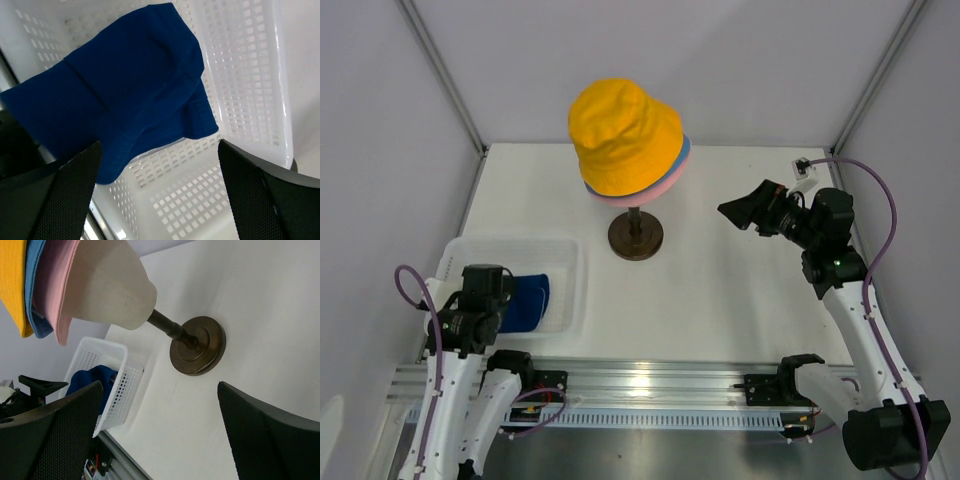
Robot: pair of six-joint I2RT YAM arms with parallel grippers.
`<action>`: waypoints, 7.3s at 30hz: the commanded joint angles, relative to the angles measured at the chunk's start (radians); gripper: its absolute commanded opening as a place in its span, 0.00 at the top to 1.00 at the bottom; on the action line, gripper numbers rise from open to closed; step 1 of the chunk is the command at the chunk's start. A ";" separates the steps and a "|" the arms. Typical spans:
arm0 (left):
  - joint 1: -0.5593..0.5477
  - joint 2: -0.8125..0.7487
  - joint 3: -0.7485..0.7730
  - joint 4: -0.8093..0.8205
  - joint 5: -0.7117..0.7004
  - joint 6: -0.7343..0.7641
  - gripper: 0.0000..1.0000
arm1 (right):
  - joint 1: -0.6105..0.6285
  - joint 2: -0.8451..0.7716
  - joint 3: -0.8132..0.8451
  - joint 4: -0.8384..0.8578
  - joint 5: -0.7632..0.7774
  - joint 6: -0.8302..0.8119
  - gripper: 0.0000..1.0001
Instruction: Stack the hats
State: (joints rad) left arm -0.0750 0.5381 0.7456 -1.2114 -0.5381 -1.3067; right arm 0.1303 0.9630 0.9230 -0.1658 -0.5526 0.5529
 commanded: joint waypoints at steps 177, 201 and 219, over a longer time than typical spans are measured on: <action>0.070 0.143 0.598 0.772 0.351 0.328 0.99 | 0.883 0.974 1.386 0.124 0.338 -0.021 0.85; -0.239 0.885 1.285 0.984 0.564 0.636 0.99 | 0.473 0.935 1.460 0.178 0.155 0.099 0.95; -0.373 0.993 1.408 0.889 0.497 0.710 0.99 | 0.324 0.599 0.984 0.324 0.158 0.160 1.00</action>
State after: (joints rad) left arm -0.4400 1.5246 2.1174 -0.3012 -0.0139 -0.6334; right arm 0.4805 1.6329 1.9560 0.0959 -0.4084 0.6930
